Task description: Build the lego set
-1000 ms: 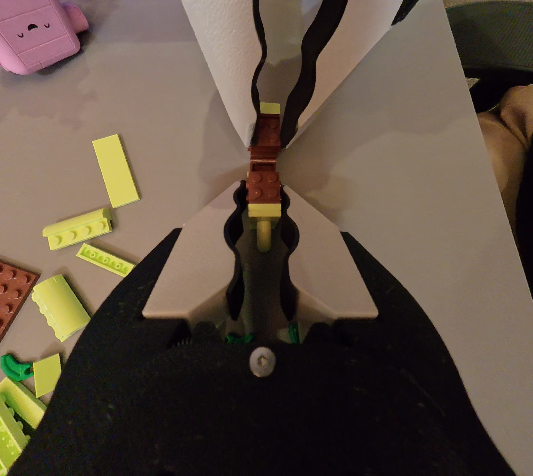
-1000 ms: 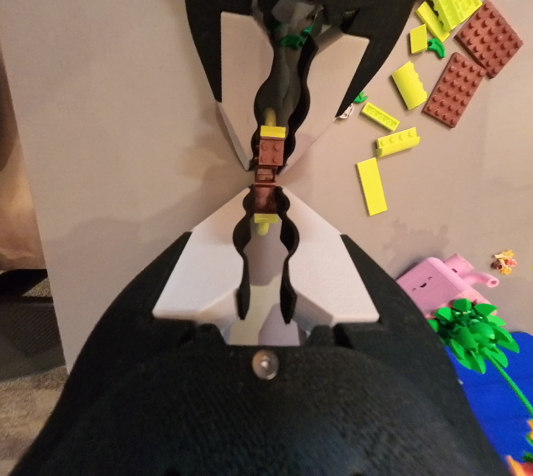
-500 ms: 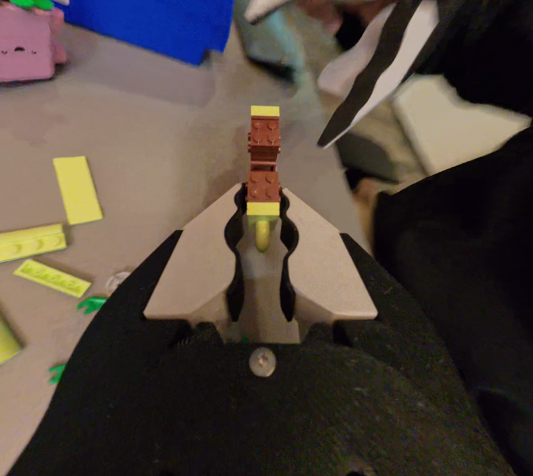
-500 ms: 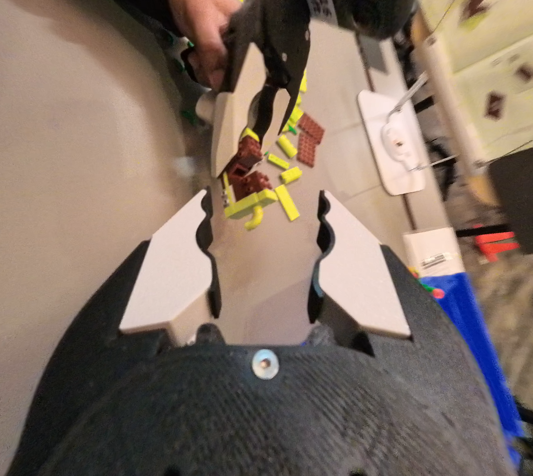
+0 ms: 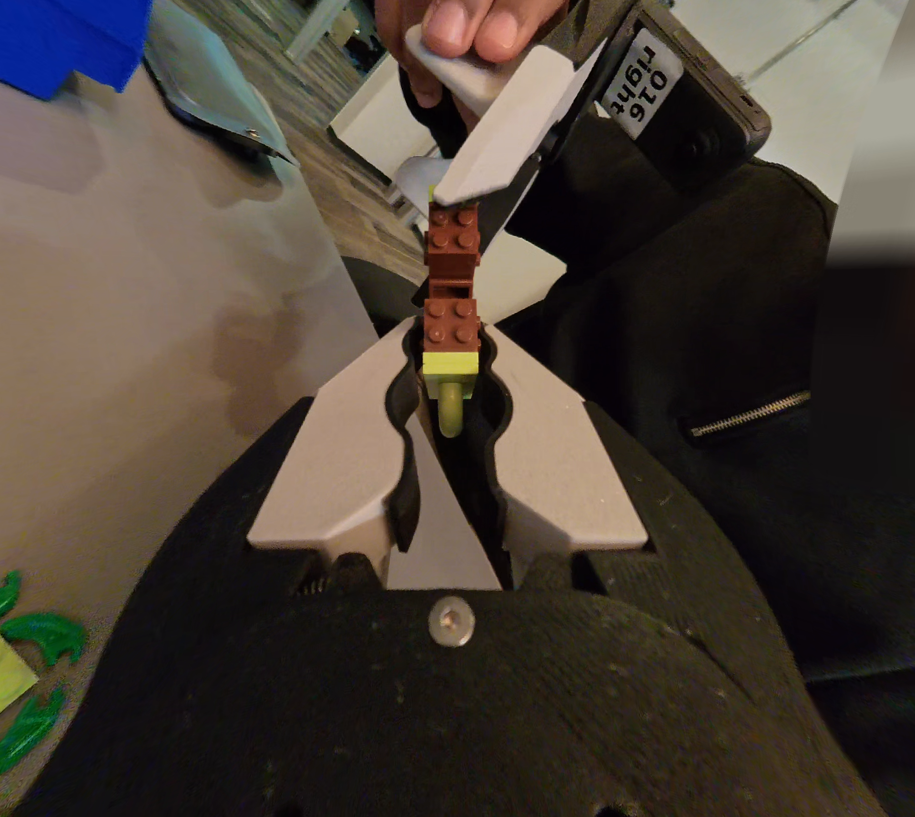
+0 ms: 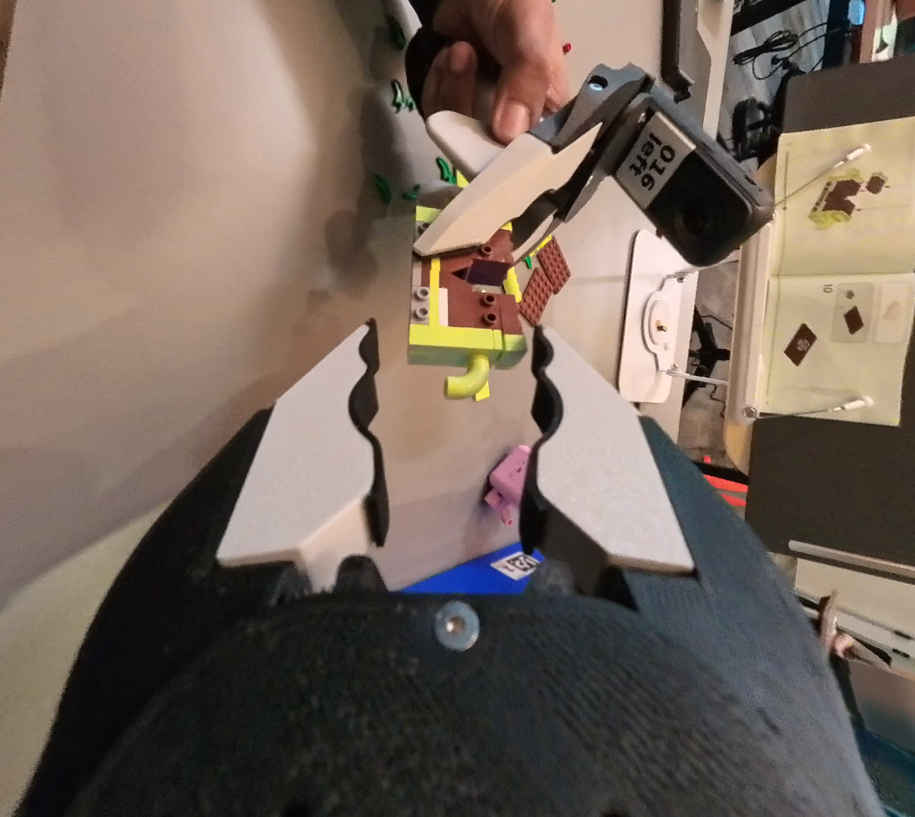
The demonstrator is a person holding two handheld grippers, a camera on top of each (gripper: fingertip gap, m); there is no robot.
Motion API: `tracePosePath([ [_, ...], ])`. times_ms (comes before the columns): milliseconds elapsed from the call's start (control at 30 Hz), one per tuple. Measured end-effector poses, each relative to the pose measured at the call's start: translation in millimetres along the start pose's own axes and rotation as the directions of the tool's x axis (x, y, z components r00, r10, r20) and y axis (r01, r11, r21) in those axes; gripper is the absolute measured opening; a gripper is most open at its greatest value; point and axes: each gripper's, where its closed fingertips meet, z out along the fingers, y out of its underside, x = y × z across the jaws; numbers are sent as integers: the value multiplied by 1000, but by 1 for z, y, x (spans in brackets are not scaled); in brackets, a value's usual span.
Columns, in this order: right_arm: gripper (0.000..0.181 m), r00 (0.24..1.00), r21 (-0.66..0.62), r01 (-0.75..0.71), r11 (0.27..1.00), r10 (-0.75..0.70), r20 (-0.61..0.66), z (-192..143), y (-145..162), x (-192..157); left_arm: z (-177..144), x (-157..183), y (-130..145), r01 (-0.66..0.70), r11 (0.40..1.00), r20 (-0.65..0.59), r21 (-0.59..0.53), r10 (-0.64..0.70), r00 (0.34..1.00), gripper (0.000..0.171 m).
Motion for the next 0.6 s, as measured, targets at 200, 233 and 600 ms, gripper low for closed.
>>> tracePosePath([
  [200,47,1000,25,12,1000,-12,21,0,-9,-1,2,6,4,-20,1000,-24,-19,19,1000,15],
  [233,47,999,27,9,1000,-10,30,1,-9,-1,3,7,5,-23,999,-22,-26,22,1000,15],
  [600,45,996,20,-58,998,56,71,-2,-9,2,3,7,1,-37,999,-26,-1,37,999,14],
])
